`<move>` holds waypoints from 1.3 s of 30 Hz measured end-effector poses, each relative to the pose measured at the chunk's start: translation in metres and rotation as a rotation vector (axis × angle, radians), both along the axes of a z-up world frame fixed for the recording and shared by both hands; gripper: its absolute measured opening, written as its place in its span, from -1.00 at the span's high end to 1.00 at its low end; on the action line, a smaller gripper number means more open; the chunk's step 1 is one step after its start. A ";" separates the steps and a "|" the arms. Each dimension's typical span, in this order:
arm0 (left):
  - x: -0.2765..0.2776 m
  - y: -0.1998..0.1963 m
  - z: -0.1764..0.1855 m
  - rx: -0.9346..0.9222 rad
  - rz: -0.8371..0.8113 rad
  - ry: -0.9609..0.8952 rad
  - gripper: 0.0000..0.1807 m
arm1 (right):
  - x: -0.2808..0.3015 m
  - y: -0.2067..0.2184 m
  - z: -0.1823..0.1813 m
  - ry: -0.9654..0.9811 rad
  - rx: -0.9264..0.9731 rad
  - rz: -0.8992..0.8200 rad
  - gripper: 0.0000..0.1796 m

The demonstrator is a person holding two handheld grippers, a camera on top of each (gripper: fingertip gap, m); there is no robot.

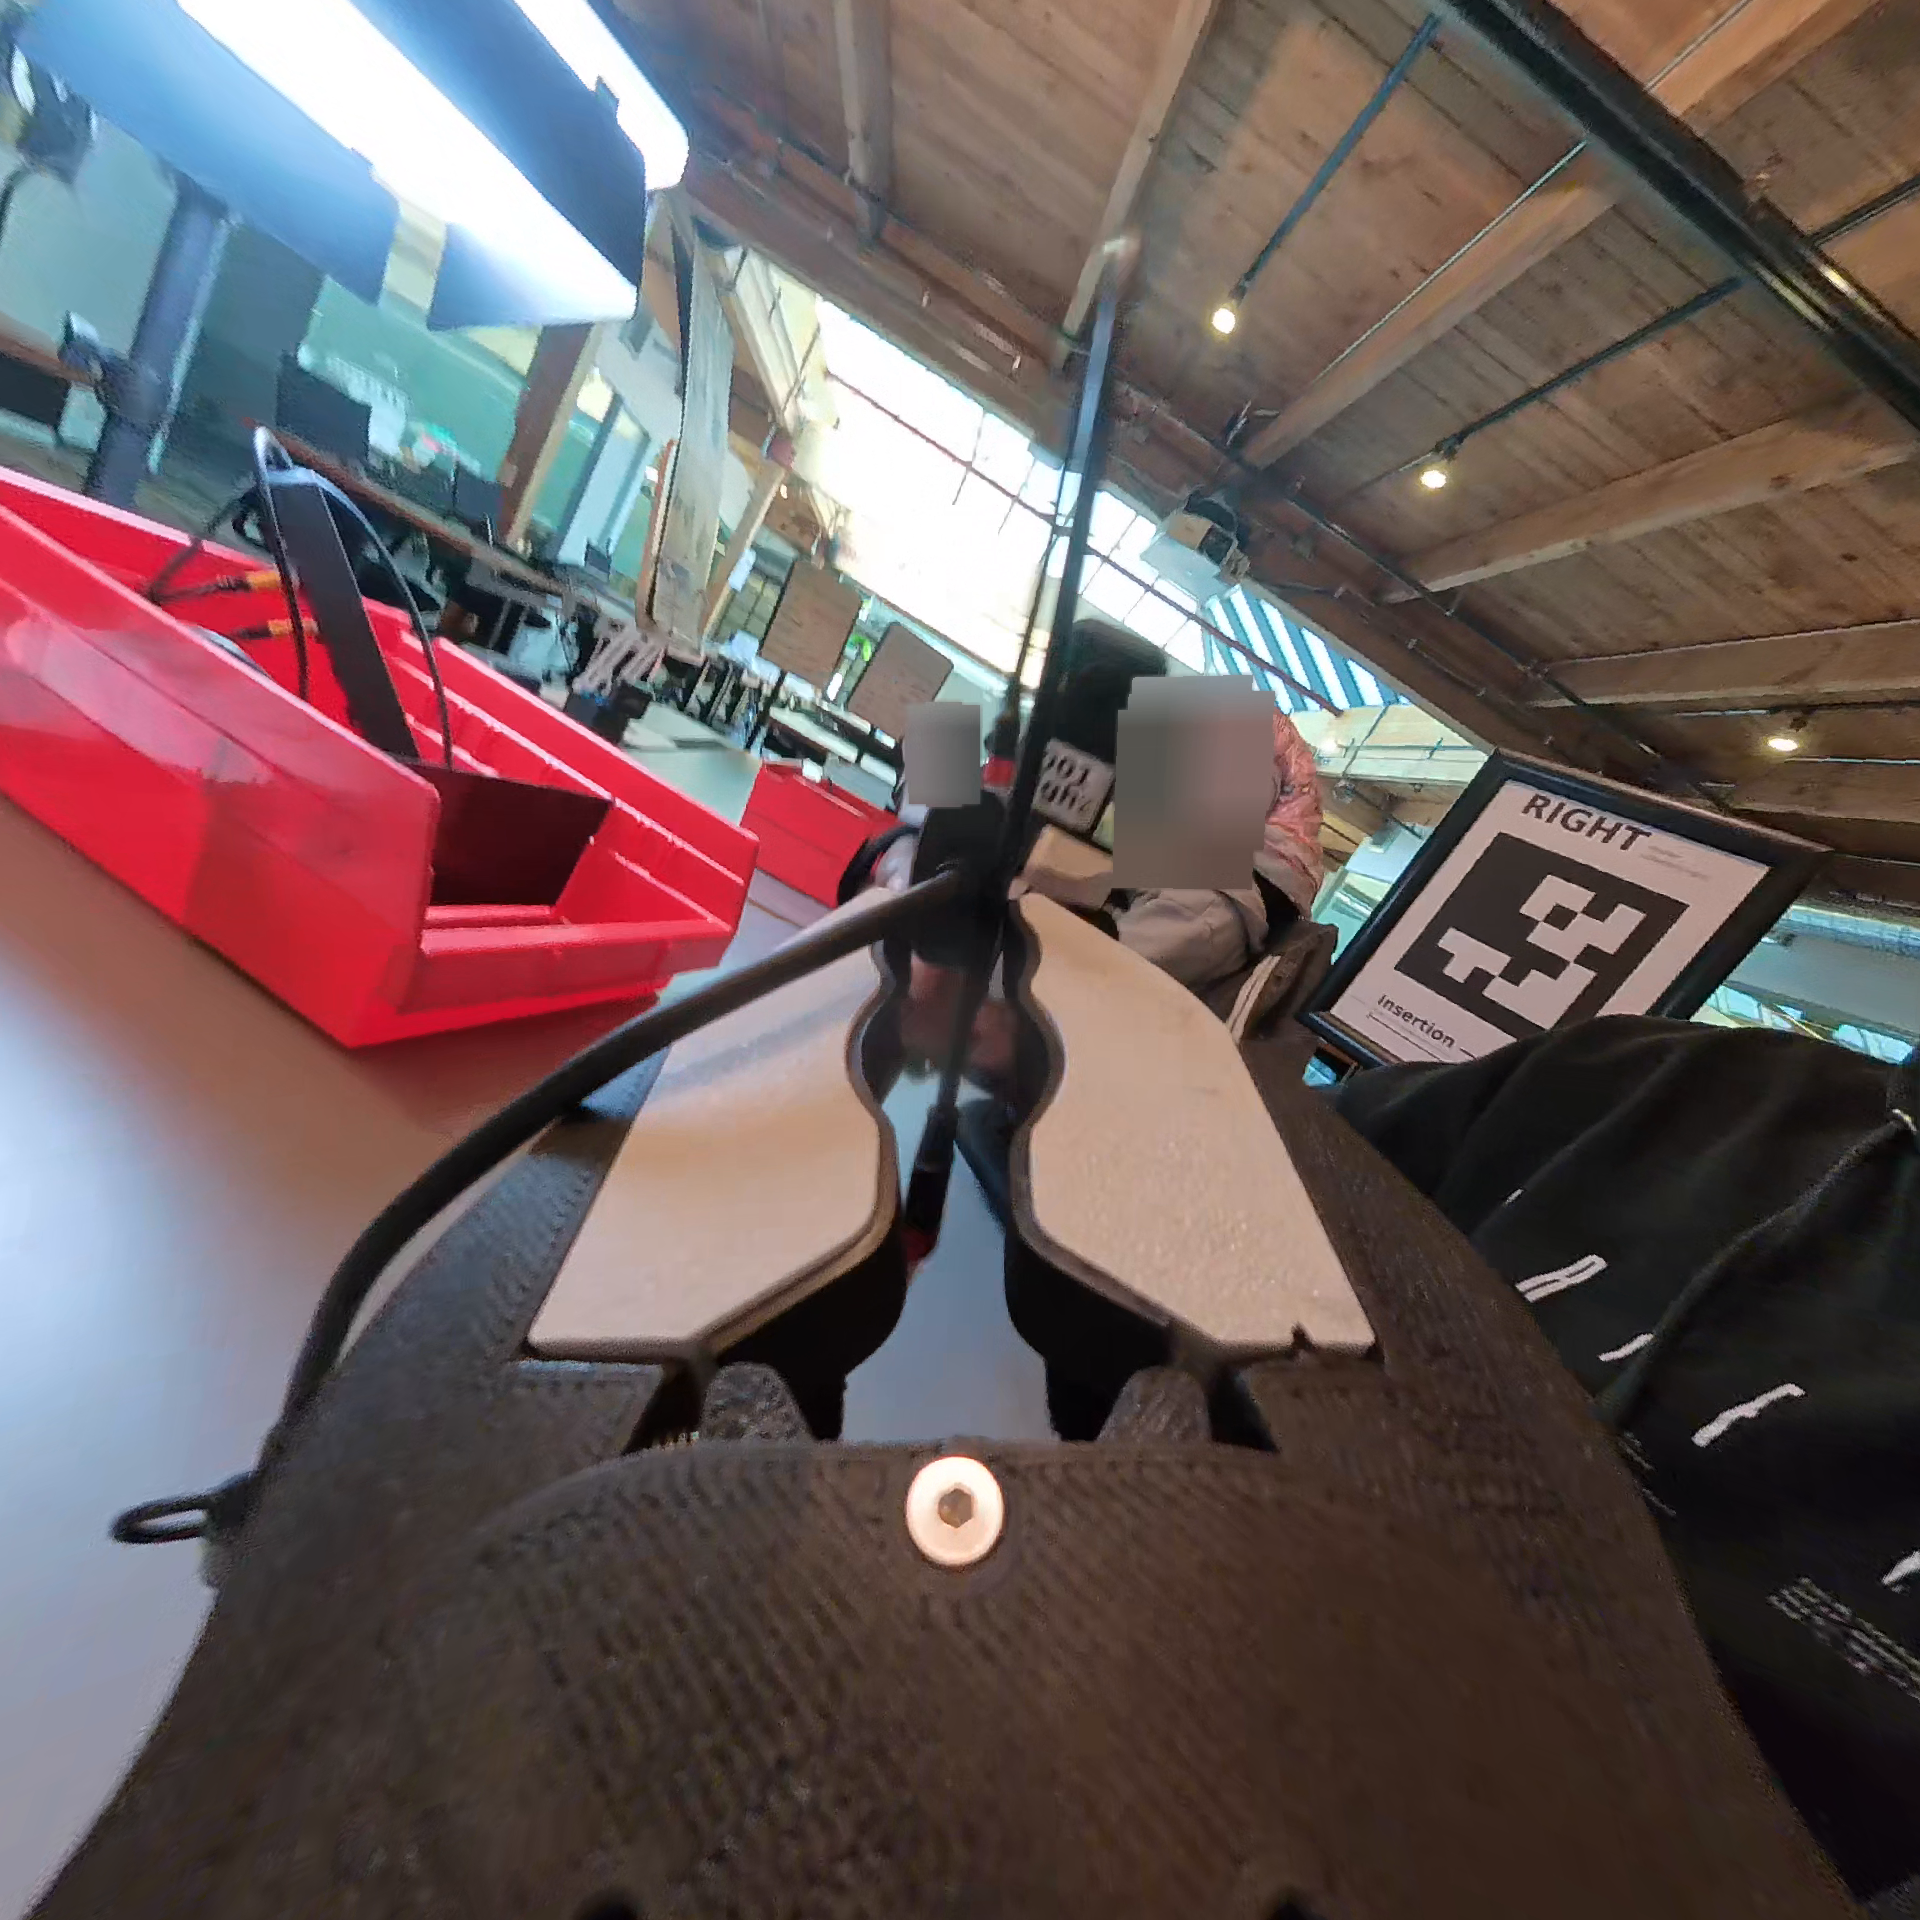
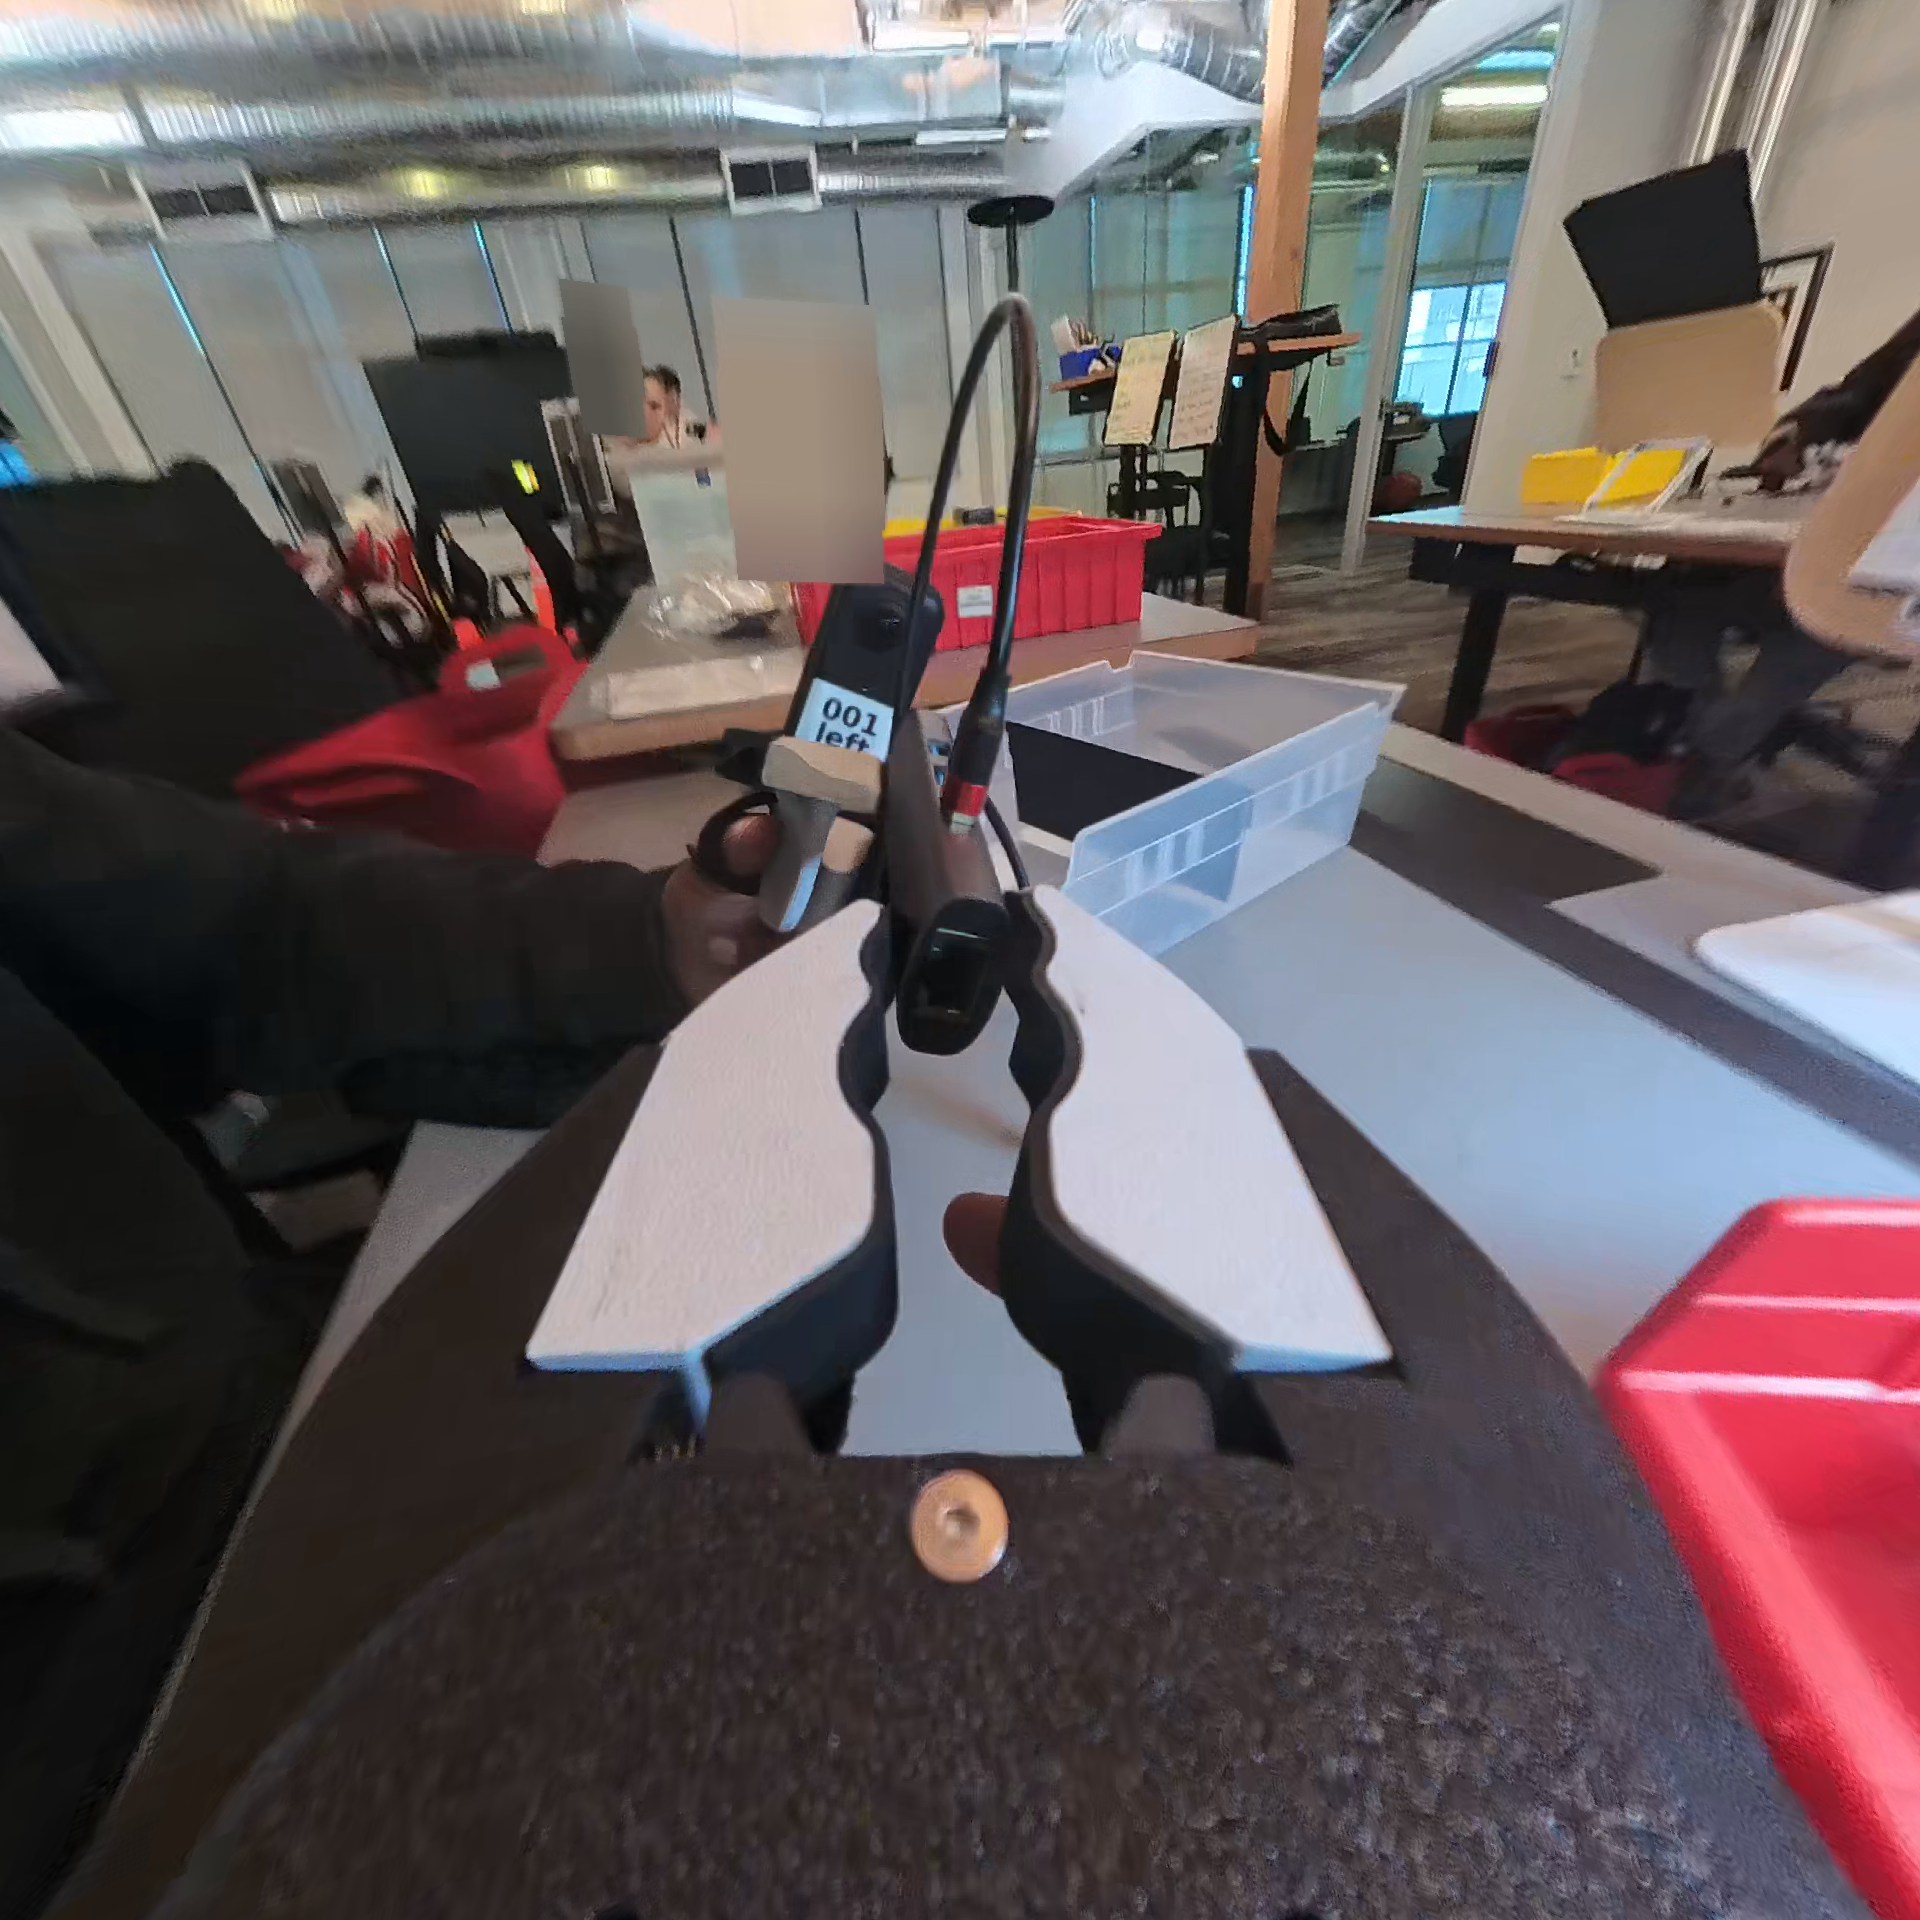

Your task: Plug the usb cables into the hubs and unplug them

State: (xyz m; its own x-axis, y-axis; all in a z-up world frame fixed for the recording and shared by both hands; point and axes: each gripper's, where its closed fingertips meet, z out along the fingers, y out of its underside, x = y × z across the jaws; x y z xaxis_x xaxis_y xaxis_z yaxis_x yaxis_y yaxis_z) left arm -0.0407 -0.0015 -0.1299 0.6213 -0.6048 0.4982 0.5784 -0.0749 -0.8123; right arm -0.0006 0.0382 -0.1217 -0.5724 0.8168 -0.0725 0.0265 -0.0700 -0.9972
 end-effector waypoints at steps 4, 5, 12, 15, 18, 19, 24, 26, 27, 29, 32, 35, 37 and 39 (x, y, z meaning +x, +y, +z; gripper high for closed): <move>-0.008 0.001 0.001 -0.035 0.066 0.056 0.67 | 0.011 0.019 0.042 0.076 0.258 -0.093 0.79; -0.012 0.001 -0.001 -0.045 0.100 0.090 0.64 | 0.013 0.032 0.057 0.099 0.294 -0.147 0.79; -0.028 0.007 -0.018 -0.129 0.295 0.308 0.59 | -0.006 0.170 0.123 0.078 0.542 -0.550 0.80; -0.028 0.010 -0.023 -0.147 0.315 0.342 0.60 | -0.024 0.211 0.133 0.072 0.533 -0.606 0.80; -0.027 0.011 -0.029 -0.163 0.316 0.358 0.60 | -0.046 0.240 0.141 0.104 0.538 -0.637 0.80; -0.027 0.012 -0.032 -0.171 0.317 0.366 0.61 | -0.053 0.248 0.143 0.113 0.529 -0.649 0.80; -0.027 0.016 -0.046 -0.209 0.316 0.399 0.61 | -0.079 0.268 0.150 0.188 0.466 -0.642 0.80; -0.026 0.017 -0.048 -0.215 0.316 0.408 0.61 | -0.085 0.272 0.139 0.196 0.424 -0.635 0.80; -0.026 0.017 -0.049 -0.216 0.317 0.415 0.61 | -0.086 0.276 0.128 0.181 0.418 -0.641 0.80; -0.024 0.017 -0.050 -0.217 0.314 0.427 0.61 | -0.087 0.285 0.098 0.122 0.431 -0.671 0.80; -0.023 0.017 -0.050 -0.217 0.309 0.439 0.61 | -0.078 0.305 0.041 -0.049 0.475 -0.724 0.80; -0.022 0.018 -0.051 -0.221 0.307 0.446 0.61 | -0.061 0.320 -0.009 -0.264 0.552 -0.762 0.80; -0.024 0.019 -0.055 -0.241 0.311 0.459 0.60 | -0.050 0.327 -0.029 -0.385 0.561 -0.784 0.79; -0.027 0.019 -0.058 -0.262 0.329 0.473 0.58 | -0.042 0.327 -0.030 -0.417 0.542 -0.793 0.63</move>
State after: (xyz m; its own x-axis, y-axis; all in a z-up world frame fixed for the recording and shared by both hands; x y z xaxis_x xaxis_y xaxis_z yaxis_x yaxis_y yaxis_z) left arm -0.0676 0.0178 -0.1883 0.9430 -0.2400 0.2305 0.1884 -0.1858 -0.9644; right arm -0.0421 0.3650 -0.1513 0.1277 0.9292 0.3469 0.5175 0.2359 -0.8225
